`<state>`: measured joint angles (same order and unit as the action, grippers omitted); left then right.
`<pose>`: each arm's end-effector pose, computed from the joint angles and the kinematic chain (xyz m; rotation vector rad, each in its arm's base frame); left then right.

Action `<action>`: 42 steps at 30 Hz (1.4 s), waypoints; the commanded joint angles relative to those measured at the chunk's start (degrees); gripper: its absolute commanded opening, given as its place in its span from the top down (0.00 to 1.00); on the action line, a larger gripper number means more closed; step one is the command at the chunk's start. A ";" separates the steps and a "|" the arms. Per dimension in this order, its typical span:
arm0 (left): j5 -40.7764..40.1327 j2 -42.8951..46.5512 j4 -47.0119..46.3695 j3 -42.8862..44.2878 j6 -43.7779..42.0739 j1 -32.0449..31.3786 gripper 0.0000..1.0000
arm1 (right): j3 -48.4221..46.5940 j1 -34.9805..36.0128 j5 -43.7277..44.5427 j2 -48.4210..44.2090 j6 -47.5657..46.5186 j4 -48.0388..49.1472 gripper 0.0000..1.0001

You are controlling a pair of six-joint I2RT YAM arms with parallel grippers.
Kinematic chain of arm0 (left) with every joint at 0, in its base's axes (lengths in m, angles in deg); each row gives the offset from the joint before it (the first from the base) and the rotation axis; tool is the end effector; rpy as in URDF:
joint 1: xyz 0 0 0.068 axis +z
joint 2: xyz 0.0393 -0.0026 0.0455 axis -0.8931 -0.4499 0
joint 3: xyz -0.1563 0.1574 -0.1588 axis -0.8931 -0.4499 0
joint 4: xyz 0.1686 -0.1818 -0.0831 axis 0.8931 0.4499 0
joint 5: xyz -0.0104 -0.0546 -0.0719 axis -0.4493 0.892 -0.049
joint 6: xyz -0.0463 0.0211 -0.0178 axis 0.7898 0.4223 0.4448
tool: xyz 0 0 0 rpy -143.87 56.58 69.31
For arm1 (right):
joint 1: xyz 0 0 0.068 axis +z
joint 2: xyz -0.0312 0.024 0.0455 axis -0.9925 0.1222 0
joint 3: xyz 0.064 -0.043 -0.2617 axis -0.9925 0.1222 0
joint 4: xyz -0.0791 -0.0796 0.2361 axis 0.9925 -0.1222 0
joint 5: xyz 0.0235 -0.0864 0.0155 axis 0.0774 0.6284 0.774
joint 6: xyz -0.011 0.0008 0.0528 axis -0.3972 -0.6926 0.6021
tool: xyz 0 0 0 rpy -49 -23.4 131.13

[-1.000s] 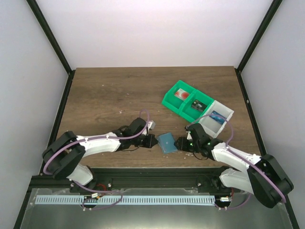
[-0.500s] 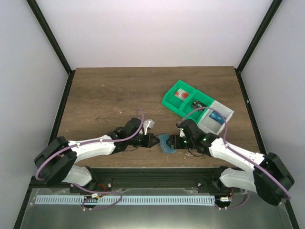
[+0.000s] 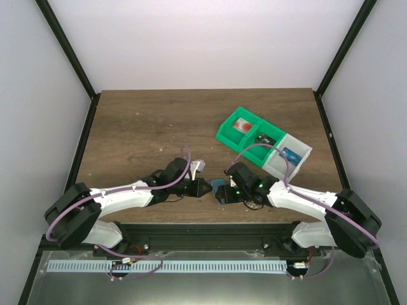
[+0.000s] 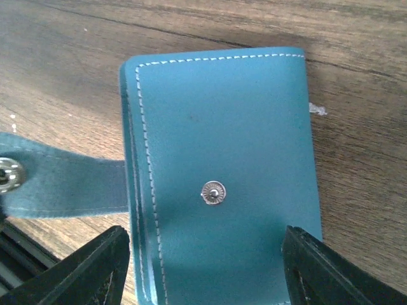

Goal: Take the credit cards out of the card holder

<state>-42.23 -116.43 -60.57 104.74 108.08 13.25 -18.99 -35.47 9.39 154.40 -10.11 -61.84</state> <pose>0.1650 -0.2168 0.1770 0.3925 2.4843 -1.2024 0.1497 0.1713 0.1676 -0.3374 2.6982 0.6968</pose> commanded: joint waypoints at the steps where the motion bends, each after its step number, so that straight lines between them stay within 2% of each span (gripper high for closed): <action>1: 0.80 1.14 -1.20 -0.25 0.29 0.08 1.00 | -1.78 1.26 5.03 0.83 1.08 -1.29 0.33; 3: 0.74 1.15 -0.87 -0.32 0.14 0.18 1.00 | -1.83 1.27 6.92 0.15 1.35 -2.00 0.34; 12: 0.39 1.94 -0.81 -1.98 -0.30 0.10 1.00 | -1.11 1.25 9.96 -5.10 2.09 -2.38 0.53; 20: -0.08 2.64 -0.22 -3.60 -0.58 0.15 1.00 | -1.40 1.32 14.14 -5.28 1.91 -5.48 0.62; 24: 0.28 3.50 -0.83 -4.42 0.00 0.15 1.00 | -1.13 1.58 5.50 -5.88 -1.94 -1.21 0.50; 27: 0.85 4.35 -1.88 -4.88 0.88 0.04 1.00 | -1.53 3.67 5.64 -4.96 -1.85 -0.52 0.44; 42: 1.95 5.79 -1.89 -4.43 1.92 0.14 1.00 | -4.18 6.27 8.66 1.56 -2.30 -1.44 0.41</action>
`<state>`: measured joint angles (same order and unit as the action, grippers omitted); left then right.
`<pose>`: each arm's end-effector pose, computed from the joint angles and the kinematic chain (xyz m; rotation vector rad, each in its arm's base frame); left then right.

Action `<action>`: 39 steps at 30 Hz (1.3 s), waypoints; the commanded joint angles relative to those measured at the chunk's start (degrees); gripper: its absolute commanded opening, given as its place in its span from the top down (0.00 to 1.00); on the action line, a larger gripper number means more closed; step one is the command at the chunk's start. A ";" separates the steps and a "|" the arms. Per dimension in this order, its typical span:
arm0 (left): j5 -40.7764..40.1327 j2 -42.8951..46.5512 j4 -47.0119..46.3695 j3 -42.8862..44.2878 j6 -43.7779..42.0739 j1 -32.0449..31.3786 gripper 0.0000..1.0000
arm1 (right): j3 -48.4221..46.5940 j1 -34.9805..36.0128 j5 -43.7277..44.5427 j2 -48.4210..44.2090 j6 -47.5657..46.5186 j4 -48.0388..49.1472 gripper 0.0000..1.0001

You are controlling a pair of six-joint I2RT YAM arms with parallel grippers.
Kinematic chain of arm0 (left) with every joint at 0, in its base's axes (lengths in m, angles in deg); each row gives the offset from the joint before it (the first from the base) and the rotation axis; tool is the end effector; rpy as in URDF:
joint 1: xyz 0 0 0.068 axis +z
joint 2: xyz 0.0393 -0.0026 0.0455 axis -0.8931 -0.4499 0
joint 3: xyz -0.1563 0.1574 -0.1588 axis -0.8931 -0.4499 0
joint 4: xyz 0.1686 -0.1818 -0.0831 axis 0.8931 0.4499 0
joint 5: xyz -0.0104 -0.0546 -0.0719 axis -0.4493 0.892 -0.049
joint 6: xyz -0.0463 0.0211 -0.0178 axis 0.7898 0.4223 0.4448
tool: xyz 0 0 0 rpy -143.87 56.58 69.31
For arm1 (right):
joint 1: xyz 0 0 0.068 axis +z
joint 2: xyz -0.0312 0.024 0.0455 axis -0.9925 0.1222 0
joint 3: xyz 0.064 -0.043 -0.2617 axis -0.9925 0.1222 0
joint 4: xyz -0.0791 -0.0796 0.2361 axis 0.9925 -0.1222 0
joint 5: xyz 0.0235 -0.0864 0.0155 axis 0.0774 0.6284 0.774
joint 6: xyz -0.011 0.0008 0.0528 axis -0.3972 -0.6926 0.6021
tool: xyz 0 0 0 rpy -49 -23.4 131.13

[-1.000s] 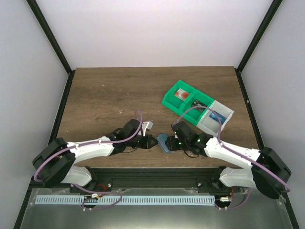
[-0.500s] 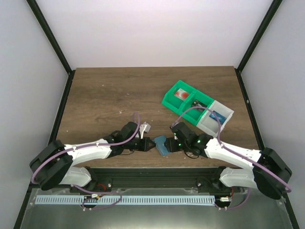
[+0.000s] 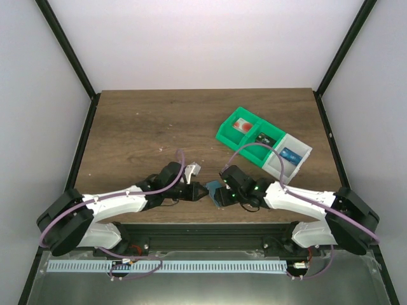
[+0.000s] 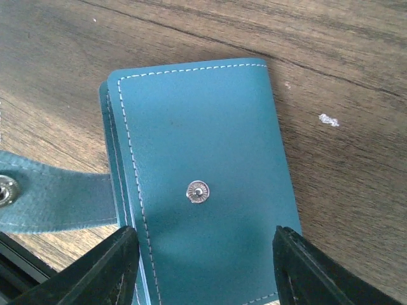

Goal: Take the credit cards out of the card holder

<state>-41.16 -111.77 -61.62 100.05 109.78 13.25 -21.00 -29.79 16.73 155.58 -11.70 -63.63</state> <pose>0.1517 -0.2018 0.1738 0.3720 2.4832 -1.2435 0.1388 0.1869 0.1712 -0.4512 2.6530 0.5643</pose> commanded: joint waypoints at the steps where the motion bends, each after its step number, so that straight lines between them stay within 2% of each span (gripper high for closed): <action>1: 0.84 1.23 -0.92 0.24 0.28 0.09 1.00 | -2.00 0.59 1.50 0.40 -0.69 0.48 0.41; 8: 0.88 1.73 -0.45 0.07 0.16 0.21 1.00 | -2.19 0.60 5.78 -1.53 -1.04 -1.14 0.57; 11: 0.85 2.17 -0.10 -0.56 0.23 0.18 1.00 | -2.59 0.59 8.39 -3.45 -1.21 -2.88 0.68; 17: 0.42 3.67 0.34 -2.14 0.33 0.17 1.00 | -2.75 0.50 11.57 -4.47 -2.37 -4.78 0.97; 18: 0.33 3.84 0.49 -2.41 0.27 0.13 1.00 | -2.95 0.51 11.69 -4.19 -2.28 -5.26 0.99; 23: -2.49 4.03 4.58 -3.30 0.48 0.18 1.00 | -3.98 0.51 9.88 -4.88 -0.16 -7.14 1.00; 29: -14.64 7.48 15.11 -2.44 1.19 0.76 1.00 | -3.35 0.27 7.49 -7.30 4.80 -11.50 0.99; 34: -15.80 7.88 18.00 -2.39 0.33 3.43 1.00 | 1.58 -1.53 7.15 -9.31 7.86 -10.79 1.00; 38: -15.24 7.29 16.38 -3.26 0.37 3.88 1.00 | 3.98 -3.69 7.02 -8.21 12.17 -9.64 0.99; 39: -14.80 7.18 15.60 -3.43 0.33 3.87 1.00 | 4.21 -4.01 7.65 -7.19 13.08 -9.82 0.97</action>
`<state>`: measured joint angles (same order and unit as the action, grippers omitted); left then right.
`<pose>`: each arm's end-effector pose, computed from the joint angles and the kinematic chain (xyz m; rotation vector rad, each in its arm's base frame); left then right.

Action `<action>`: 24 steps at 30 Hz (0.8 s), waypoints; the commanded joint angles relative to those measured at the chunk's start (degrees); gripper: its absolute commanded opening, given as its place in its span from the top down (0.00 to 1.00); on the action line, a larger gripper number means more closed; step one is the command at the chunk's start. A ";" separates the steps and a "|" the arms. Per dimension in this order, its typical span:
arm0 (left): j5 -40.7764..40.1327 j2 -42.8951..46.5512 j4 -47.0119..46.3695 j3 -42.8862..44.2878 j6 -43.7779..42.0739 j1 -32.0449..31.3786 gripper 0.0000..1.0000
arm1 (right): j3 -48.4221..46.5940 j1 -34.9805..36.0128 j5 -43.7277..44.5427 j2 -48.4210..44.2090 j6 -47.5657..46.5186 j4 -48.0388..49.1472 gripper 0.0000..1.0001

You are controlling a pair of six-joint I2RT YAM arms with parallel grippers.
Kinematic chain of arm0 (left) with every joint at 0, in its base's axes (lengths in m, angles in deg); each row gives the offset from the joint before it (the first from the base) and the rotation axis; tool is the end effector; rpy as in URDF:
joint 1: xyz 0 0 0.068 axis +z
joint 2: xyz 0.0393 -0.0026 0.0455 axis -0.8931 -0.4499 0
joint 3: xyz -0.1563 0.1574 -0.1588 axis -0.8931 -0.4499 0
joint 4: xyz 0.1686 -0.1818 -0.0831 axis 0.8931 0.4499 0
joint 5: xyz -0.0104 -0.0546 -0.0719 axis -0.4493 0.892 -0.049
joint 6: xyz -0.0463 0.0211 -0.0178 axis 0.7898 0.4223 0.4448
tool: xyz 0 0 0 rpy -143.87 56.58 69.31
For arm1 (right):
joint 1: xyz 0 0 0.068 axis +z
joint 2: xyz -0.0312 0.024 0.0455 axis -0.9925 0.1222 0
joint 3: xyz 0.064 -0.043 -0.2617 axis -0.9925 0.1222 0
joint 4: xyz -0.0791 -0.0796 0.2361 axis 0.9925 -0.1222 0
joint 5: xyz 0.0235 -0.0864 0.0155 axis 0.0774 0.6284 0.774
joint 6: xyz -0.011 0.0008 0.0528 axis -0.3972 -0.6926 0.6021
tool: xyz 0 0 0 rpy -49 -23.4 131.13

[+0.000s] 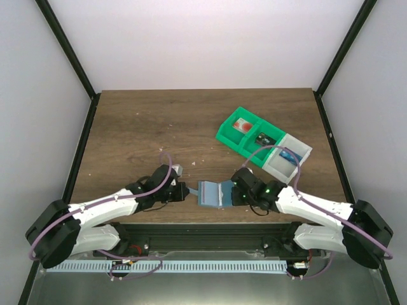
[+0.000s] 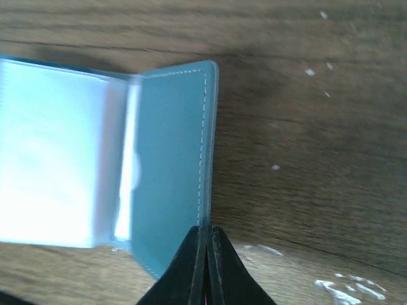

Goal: Take the credit cards out of the card holder

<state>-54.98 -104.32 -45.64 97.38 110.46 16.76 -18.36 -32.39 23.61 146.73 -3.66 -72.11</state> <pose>0.1456 -0.1611 0.1641 0.1117 2.6097 -0.8446 0.1301 0.1529 0.1799 -0.1582 2.6715 0.4340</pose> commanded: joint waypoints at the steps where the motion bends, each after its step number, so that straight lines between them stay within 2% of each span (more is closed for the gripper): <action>1: -0.25 -0.50 -1.02 -0.75 -0.54 0.33 1.00 | 1.50 -1.57 1.55 2.62 5.86 -2.20 0.90; 6: 5.13 -0.19 -5.49 -0.78 -1.78 0.35 1.00 | -3.25 -0.96 3.41 2.80 6.82 -7.50 0.68; 11: 7.70 1.85 -7.29 -0.46 -1.98 0.35 1.00 | -10.34 2.82 2.87 0.85 7.32 -11.49 0.55; 16: 7.55 2.91 -6.79 -0.34 -1.98 0.32 1.00 | -14.27 7.47 0.57 2.83 6.68 -6.89 0.48; 24: 8.41 2.76 -7.13 -0.26 -1.81 0.35 1.00 | -18.31 11.19 -0.50 11.85 5.49 1.55 0.49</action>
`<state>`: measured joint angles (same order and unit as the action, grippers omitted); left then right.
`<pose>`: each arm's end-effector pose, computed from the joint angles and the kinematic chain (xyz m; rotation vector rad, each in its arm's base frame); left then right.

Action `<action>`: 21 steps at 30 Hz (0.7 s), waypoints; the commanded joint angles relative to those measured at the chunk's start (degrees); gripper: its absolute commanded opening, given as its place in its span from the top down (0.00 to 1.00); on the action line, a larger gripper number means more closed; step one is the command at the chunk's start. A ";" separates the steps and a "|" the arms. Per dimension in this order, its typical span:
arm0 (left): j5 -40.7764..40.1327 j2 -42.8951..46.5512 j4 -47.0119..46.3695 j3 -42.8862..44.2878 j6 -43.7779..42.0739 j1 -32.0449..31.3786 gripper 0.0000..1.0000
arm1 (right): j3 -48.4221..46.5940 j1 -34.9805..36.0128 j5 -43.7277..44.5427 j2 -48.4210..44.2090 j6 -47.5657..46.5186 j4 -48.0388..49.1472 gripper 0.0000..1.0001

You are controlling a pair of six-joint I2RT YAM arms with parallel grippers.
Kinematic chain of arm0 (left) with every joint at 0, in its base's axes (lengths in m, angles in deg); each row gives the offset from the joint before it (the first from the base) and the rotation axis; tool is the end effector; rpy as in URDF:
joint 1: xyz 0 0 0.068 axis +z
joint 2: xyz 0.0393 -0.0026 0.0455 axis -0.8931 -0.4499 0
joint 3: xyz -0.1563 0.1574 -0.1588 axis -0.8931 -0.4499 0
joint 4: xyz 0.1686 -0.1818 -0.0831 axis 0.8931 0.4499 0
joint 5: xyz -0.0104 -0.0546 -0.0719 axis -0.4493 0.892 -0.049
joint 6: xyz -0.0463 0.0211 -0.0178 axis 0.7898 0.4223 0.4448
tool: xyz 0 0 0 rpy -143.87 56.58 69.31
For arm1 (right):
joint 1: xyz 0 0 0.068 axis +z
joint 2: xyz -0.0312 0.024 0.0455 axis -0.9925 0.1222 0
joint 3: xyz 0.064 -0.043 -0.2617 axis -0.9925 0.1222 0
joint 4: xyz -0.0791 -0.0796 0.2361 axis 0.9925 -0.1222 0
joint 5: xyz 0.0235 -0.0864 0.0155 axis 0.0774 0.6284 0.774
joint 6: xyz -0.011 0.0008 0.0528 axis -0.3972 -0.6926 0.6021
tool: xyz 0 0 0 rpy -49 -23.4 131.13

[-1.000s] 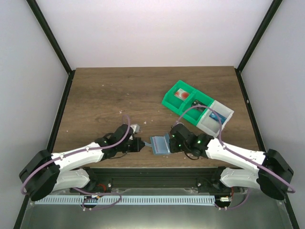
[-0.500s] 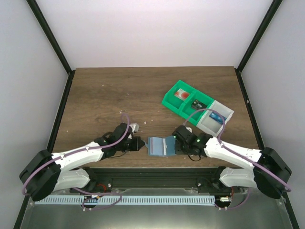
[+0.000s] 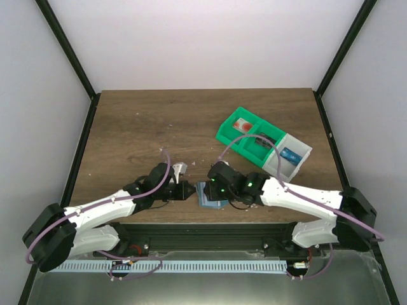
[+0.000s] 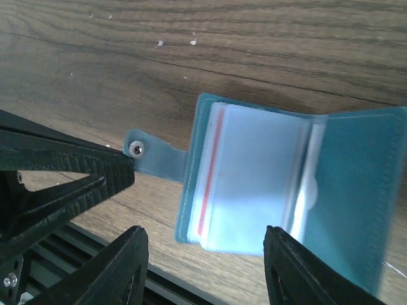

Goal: Take the credit cards out of the card holder

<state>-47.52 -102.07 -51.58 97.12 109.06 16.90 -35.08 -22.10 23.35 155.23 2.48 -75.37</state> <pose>0.1456 -0.1668 0.1793 0.2263 2.5043 -1.0658 0.1263 0.2201 0.2344 -0.2478 2.6350 0.6136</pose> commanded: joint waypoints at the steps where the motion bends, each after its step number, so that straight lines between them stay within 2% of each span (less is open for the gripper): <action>1: 0.93 0.44 -1.21 -0.04 -0.39 0.22 1.00 | -1.15 0.90 0.22 4.45 -0.70 5.36 0.49; 11: 1.33 -0.46 -2.77 -0.96 0.03 0.22 1.00 | 3.26 0.88 1.17 11.36 -0.51 10.47 0.39; 21: 1.21 0.12 -2.61 -1.42 0.22 0.19 1.00 | 3.39 0.81 2.35 14.85 -0.92 11.10 0.40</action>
<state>-46.74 -102.44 -52.55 96.35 109.09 16.90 -31.54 -21.62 23.79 169.22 1.56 -65.07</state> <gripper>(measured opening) 0.018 0.603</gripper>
